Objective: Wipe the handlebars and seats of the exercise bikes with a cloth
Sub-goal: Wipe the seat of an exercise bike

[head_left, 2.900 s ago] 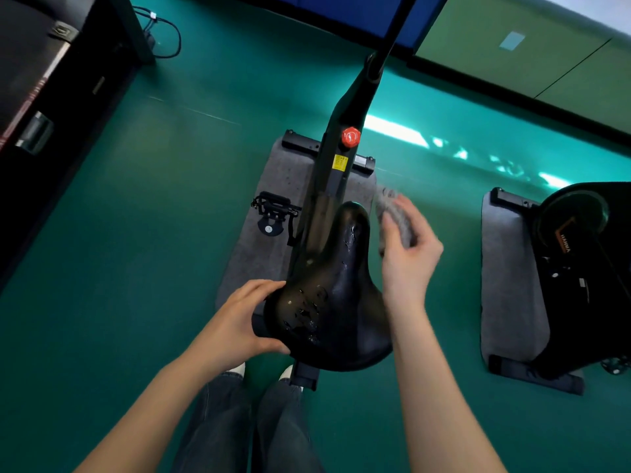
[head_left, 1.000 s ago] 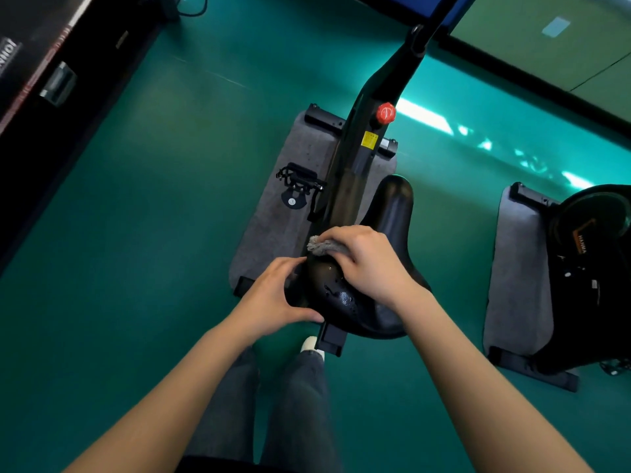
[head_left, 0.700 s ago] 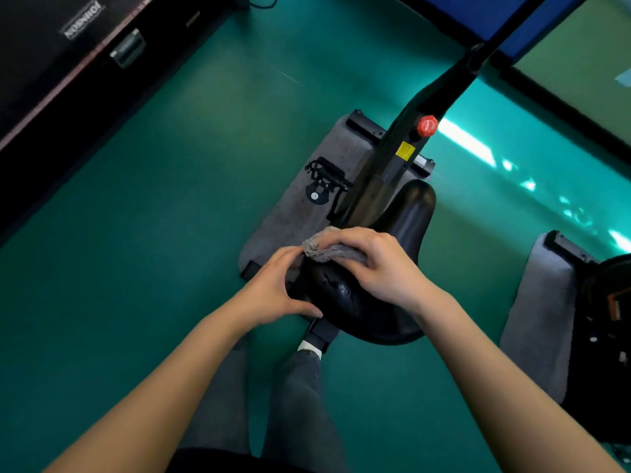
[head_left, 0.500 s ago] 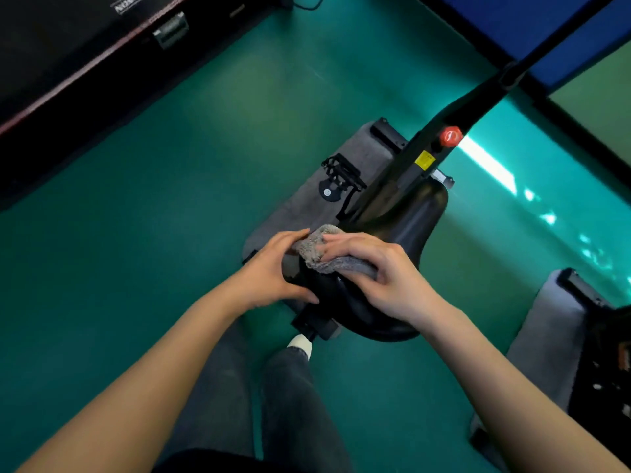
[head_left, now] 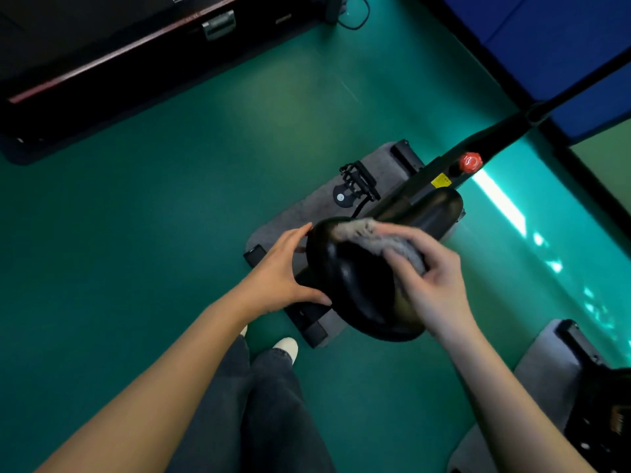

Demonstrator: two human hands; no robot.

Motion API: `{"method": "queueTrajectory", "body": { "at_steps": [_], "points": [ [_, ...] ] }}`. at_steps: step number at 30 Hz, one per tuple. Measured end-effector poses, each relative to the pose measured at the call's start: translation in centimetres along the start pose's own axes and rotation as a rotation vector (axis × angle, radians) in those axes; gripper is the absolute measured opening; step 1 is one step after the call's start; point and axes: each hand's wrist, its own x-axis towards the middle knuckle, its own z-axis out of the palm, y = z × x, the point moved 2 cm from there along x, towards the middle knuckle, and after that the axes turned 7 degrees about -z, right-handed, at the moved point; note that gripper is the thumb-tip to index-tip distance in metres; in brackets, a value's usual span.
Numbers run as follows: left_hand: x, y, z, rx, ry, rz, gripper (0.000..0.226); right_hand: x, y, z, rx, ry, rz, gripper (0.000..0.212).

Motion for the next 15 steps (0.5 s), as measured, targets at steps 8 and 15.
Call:
{"method": "queueTrajectory", "body": {
  "at_steps": [8,15],
  "points": [
    [-0.3,-1.3,0.8,-0.021,0.065,-0.044,0.111,11.0,1.3,5.8,-0.524,-0.654,0.083,0.018],
    [-1.2,-2.6,0.8,-0.105,0.039,-0.08,0.08,10.0,-0.1,6.7,-0.517,-0.9,0.022,0.022]
  ]
}}
